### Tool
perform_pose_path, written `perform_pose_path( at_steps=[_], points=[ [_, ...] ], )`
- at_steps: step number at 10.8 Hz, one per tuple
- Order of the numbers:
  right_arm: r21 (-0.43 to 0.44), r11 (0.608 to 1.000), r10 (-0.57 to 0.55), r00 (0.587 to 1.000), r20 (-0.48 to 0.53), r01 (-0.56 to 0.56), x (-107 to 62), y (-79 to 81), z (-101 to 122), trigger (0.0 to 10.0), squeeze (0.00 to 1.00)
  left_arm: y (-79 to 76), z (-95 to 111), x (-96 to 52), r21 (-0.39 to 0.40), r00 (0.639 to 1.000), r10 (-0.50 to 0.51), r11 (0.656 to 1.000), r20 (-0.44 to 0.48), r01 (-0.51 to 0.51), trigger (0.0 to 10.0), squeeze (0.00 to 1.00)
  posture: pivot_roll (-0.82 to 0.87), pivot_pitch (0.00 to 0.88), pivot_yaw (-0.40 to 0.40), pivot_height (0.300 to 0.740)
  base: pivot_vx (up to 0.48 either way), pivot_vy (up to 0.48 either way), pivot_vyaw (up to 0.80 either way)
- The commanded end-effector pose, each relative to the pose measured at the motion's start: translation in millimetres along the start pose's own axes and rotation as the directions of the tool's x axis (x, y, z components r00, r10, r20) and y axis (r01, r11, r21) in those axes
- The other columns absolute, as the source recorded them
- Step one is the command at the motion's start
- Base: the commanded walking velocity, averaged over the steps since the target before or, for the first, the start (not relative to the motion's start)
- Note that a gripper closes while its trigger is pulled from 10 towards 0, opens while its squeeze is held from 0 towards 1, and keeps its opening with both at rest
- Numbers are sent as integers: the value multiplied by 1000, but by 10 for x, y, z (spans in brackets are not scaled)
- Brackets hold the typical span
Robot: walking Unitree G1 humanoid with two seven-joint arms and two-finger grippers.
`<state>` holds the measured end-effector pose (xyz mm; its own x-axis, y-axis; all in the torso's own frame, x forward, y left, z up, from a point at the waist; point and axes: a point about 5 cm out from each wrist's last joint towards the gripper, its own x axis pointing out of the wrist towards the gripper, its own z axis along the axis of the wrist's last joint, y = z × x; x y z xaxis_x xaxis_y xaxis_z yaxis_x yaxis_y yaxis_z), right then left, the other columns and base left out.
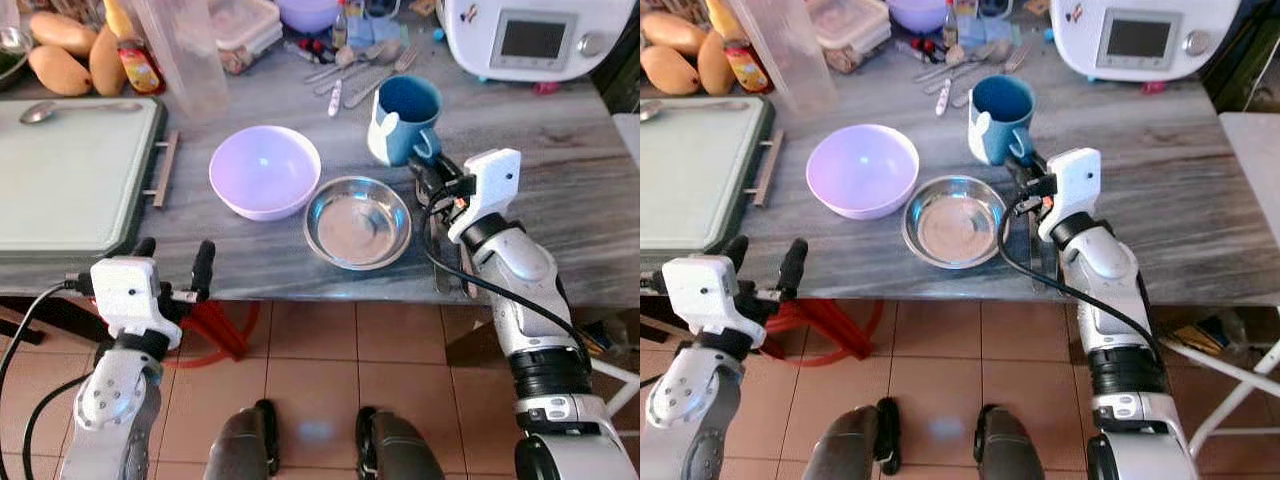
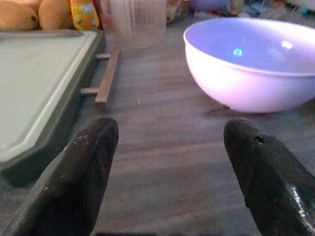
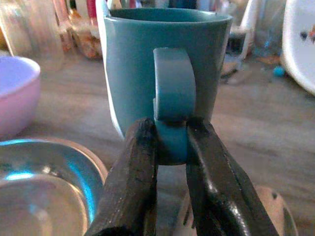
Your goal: Setting the table
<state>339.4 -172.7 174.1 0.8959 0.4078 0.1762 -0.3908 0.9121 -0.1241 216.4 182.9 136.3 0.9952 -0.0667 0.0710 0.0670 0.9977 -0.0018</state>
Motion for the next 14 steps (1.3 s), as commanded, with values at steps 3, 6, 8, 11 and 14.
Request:
perform_pose_path(
  at_steps=[3, 6, 8, 11, 14],
  points=[
    [16, 998, 57, 998, -8, -57, 48, -11, -19, 10000, 0, -2, 20, -77, 9, 999, -25, 1000, -23, 25, 10000, 0, 57, 287, 40, 740, 0, 0, 0],
    [1, 993, 122, 992, -17, -122, 104, 33, -31, 10000, 0, -40, 19, -69, 6, 999, -39, 999, -26, 39, 10000, 0, 56, 289, 39, 740, 0, 0, 0],
    [-9, 988, 152, 988, -28, -153, 124, 48, -56, 10000, 0, -60, 12, -67, 1, 999, -45, 999, -30, 45, 10000, 0, 55, 285, 35, 740, 0, 0, 0],
    [-62, 991, 120, 992, -41, -122, 91, 17, -88, 10000, 1000, -80, 6, -29, 2, 999, -40, 999, -20, 41, 10000, 0, 42, 274, 31, 740, 0, 0, 0],
    [-114, 990, 80, 997, -7, -80, 79, -66, 0, 10000, 1000, -92, 8, 11, -3, 999, -37, 999, -10, 37, 10000, 0, 25, 265, 21, 740, 0, 0, 0]
  ],
)
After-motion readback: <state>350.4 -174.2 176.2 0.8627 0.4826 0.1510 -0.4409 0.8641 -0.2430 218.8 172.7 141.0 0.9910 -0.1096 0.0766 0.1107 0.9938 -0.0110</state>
